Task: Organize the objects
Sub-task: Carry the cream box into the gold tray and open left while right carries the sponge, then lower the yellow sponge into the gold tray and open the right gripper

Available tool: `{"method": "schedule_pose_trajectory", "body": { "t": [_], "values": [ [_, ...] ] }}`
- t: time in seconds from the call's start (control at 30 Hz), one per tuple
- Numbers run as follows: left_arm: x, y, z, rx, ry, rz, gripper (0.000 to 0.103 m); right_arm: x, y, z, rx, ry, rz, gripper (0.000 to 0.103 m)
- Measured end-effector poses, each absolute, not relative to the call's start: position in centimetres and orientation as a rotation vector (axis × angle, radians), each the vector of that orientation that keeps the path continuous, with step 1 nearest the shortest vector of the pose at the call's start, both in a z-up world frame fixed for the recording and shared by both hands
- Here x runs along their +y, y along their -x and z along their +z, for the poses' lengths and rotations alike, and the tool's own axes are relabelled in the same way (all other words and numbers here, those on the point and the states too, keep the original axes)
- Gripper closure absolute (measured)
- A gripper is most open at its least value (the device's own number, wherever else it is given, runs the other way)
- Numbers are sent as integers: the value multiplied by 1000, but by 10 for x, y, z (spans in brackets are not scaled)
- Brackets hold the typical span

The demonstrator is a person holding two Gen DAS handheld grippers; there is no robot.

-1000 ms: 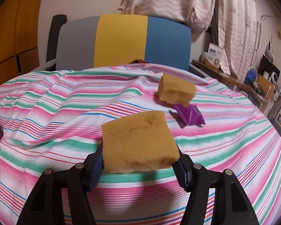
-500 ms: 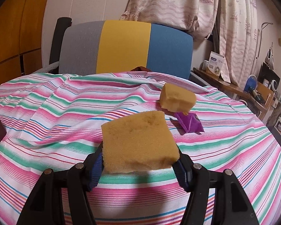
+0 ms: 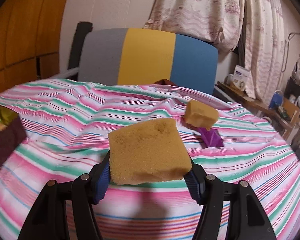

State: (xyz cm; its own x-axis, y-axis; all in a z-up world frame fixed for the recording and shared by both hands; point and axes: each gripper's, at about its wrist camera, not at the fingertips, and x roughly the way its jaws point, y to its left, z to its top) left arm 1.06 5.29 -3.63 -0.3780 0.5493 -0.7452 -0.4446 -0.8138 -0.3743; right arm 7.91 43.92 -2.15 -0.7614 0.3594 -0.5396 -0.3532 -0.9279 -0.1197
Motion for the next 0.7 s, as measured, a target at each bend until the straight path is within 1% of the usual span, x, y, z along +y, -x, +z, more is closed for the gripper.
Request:
{"method": "schedule_pose_trajectory", "body": {
  "t": [0.17,0.3,0.37,0.43,0.47,0.53,0.57,0.7],
  "values": [
    [52,-8,-40,-107,1254,2202,52,417,-94,-2,151,760,2751,37],
    [53,-7,-46,0,1248,2271,47,383,-101,18,265,723,2881,37],
    [55,-10,-47,76,1242,2307,40,362,-105,29,285,710,2952,37],
    [57,-16,-47,125,1222,2336,26,338,-108,38,294,714,3036,37],
    [56,-19,-47,135,1211,2347,16,327,-108,40,297,718,3068,37],
    [52,-28,-40,86,1157,2371,8,304,-108,43,289,745,3133,37],
    [49,-32,-36,44,1131,2375,6,295,-108,43,282,765,3152,37],
    [32,-41,-23,-131,1063,2396,5,263,-106,35,270,864,3213,37]
  ]
}}
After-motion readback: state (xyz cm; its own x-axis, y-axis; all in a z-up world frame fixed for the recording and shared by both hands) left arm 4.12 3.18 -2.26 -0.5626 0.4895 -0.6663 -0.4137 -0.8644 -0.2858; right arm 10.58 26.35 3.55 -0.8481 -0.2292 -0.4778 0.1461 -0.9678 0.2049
